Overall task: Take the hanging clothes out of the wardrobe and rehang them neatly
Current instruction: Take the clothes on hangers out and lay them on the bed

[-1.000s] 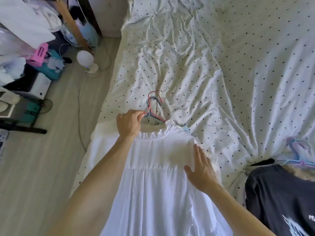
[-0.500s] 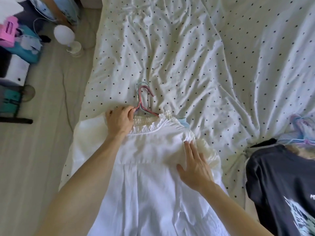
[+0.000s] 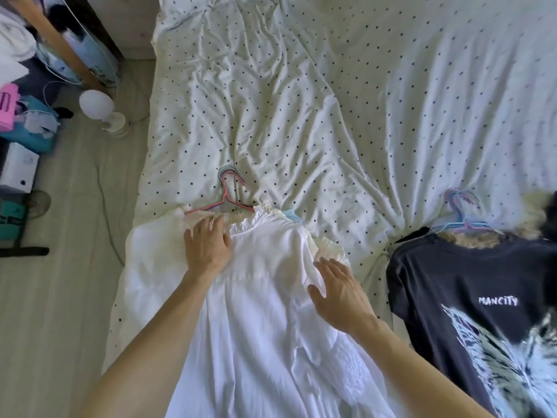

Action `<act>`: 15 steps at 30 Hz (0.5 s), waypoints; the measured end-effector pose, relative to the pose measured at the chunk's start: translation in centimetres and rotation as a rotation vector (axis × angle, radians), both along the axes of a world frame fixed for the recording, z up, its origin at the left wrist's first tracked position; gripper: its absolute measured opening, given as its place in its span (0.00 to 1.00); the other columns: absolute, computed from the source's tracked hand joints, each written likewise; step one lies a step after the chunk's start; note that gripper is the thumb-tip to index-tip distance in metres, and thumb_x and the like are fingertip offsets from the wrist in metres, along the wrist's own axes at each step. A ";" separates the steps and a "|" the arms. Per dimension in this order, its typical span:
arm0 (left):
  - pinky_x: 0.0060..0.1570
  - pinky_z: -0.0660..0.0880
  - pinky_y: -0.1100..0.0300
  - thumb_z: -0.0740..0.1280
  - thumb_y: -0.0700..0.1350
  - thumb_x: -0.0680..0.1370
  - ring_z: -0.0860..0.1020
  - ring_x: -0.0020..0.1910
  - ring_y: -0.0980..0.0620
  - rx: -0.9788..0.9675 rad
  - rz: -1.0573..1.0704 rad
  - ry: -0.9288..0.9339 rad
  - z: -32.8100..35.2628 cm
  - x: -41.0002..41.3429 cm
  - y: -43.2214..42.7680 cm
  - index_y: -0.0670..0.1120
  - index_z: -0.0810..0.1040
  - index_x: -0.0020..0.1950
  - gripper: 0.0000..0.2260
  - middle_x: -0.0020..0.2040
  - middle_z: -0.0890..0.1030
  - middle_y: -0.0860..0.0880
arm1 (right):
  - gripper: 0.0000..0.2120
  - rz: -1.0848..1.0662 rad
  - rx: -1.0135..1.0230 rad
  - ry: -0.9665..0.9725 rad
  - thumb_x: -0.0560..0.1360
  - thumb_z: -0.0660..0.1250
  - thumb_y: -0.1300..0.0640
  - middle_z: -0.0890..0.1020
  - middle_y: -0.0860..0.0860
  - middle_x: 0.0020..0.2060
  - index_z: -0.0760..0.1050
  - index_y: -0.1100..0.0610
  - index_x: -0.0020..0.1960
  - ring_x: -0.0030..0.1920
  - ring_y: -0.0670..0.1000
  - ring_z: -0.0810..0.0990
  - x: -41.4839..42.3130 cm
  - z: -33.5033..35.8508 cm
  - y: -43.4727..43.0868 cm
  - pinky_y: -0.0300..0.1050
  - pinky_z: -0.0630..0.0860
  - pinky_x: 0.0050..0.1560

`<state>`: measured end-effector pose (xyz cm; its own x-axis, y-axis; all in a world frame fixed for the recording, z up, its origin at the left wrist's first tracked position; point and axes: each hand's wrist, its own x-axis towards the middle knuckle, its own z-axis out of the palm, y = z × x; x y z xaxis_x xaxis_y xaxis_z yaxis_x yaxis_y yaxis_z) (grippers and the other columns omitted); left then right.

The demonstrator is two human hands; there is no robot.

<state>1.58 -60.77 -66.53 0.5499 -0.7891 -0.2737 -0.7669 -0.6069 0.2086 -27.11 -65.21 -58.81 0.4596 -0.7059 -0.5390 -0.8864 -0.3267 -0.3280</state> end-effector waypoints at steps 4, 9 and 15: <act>0.69 0.66 0.46 0.61 0.49 0.81 0.69 0.72 0.46 0.152 -0.155 0.154 4.6 -6.8 4.4 0.50 0.69 0.74 0.21 0.74 0.70 0.49 | 0.23 -0.043 -0.052 -0.061 0.82 0.58 0.47 0.68 0.45 0.74 0.65 0.51 0.76 0.77 0.49 0.60 -5.6 6.1 2.1 0.43 0.56 0.75; 0.66 0.69 0.54 0.58 0.49 0.83 0.72 0.69 0.49 0.253 -0.392 0.333 13.0 -17.1 6.1 0.52 0.68 0.75 0.20 0.71 0.73 0.51 | 0.06 -0.139 -0.185 -0.179 0.77 0.57 0.58 0.79 0.46 0.41 0.68 0.47 0.49 0.50 0.54 0.78 -14.8 14.1 6.4 0.45 0.73 0.64; 0.66 0.70 0.53 0.58 0.48 0.82 0.73 0.68 0.49 0.066 -0.698 0.271 23.1 -31.9 4.2 0.51 0.70 0.74 0.20 0.70 0.75 0.51 | 0.19 -0.340 -0.338 -0.113 0.81 0.57 0.50 0.78 0.44 0.66 0.76 0.51 0.68 0.73 0.49 0.68 -28.9 21.8 12.3 0.43 0.62 0.74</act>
